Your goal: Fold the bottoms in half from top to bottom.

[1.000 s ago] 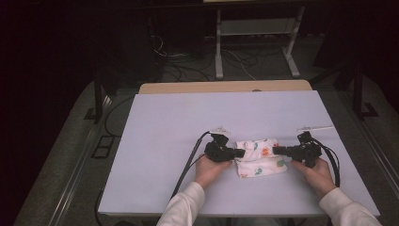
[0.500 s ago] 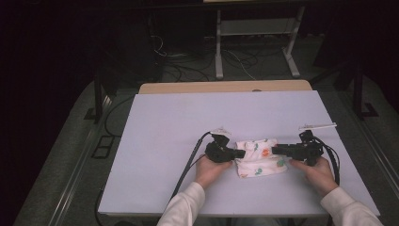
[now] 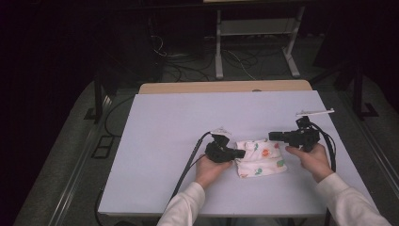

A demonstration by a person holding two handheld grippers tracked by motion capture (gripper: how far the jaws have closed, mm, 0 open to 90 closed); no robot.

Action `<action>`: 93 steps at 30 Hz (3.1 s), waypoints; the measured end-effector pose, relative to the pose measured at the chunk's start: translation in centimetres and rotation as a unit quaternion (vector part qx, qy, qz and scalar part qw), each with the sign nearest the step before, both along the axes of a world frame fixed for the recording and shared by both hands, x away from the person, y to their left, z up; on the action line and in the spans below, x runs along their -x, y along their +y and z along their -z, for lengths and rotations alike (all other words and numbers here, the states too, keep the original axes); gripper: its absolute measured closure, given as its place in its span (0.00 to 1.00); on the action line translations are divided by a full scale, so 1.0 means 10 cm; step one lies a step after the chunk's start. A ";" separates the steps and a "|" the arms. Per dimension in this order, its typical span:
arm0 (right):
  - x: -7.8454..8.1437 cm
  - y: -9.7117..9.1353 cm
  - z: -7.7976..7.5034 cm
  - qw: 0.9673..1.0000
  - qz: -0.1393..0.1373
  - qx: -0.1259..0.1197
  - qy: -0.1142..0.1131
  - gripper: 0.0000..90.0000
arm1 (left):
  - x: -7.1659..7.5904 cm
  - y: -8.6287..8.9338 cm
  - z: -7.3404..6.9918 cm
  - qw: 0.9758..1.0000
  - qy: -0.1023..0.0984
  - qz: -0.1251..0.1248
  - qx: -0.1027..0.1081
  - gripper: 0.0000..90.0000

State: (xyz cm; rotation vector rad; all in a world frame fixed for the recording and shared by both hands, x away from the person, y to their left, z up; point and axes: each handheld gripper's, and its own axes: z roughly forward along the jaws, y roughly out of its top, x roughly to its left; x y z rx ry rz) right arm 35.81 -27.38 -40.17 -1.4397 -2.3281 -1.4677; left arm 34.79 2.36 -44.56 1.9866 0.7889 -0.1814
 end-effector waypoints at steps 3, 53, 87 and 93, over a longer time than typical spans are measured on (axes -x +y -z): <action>-0.07 0.06 -0.03 1.000 0.001 0.011 0.003 0.97 | 0.00 0.00 0.00 1.000 0.000 0.002 0.000 0.98; -0.40 0.39 0.21 0.986 -0.036 0.094 0.132 0.98 | 0.01 -0.03 0.00 1.000 0.005 0.000 0.019 0.77; 0.10 0.36 0.20 0.987 -0.082 0.057 0.128 0.98 | -0.09 0.08 -0.12 0.995 0.000 -0.087 0.044 0.36; 0.22 0.37 0.21 0.987 -0.091 0.053 0.125 0.98 | -0.09 0.08 -0.12 0.995 0.000 -0.090 0.041 0.35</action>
